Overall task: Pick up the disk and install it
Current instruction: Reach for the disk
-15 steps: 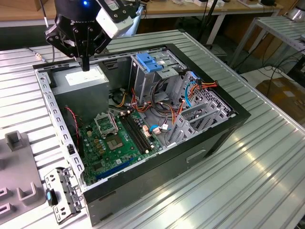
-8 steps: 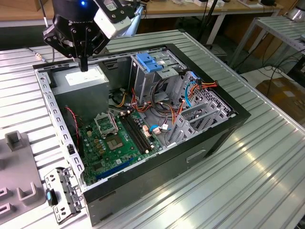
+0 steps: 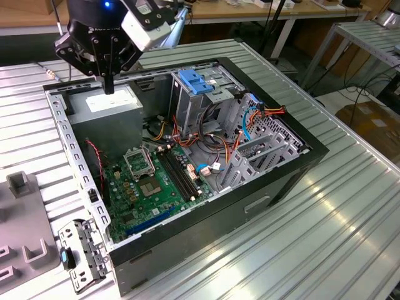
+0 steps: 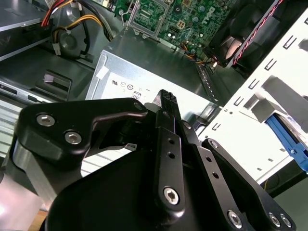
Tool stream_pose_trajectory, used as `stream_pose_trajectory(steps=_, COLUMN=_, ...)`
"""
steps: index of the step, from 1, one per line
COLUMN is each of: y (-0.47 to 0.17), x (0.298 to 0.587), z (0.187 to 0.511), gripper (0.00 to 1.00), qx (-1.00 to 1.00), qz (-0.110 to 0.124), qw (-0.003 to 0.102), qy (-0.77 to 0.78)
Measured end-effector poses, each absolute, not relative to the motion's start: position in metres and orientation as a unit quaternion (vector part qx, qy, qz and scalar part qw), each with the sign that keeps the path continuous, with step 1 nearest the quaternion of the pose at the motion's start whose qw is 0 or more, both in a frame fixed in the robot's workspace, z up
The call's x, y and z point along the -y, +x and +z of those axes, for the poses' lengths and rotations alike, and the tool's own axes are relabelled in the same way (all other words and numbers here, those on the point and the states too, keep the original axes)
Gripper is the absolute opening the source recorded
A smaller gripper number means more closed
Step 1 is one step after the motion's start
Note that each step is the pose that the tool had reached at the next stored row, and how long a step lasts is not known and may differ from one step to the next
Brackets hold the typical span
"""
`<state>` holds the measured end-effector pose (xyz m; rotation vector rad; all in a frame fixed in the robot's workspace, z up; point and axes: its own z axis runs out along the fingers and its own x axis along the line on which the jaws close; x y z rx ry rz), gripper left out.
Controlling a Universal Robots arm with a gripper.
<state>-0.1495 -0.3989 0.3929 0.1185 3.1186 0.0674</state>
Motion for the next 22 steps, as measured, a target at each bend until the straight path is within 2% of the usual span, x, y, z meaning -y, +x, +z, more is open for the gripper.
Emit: stream_pose_trajectory(steps=22, y=-0.156, x=0.3989, z=0.3927, gripper=0.11, qx=-0.999, qz=0.022, qw=0.009, qy=0.038)
